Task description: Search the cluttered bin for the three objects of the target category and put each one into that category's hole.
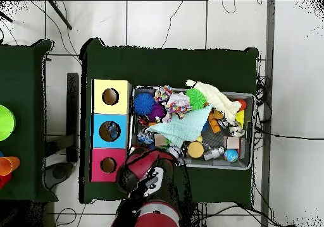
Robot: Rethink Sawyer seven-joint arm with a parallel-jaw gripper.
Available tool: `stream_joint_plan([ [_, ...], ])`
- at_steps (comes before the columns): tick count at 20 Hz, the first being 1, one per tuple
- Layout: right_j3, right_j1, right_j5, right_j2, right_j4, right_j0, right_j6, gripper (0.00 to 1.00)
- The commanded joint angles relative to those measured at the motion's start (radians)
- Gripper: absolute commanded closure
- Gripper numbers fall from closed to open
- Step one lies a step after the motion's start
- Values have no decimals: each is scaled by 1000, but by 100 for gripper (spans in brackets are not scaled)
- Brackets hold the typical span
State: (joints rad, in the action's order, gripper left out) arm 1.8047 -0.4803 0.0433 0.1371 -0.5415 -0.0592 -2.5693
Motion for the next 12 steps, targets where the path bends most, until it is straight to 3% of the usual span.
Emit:
stream_joint_plan([
  [1,-28,-111,192,-115,57,27,38,100],
  [12,-49,-163,269,-161,36,65,71,100],
])
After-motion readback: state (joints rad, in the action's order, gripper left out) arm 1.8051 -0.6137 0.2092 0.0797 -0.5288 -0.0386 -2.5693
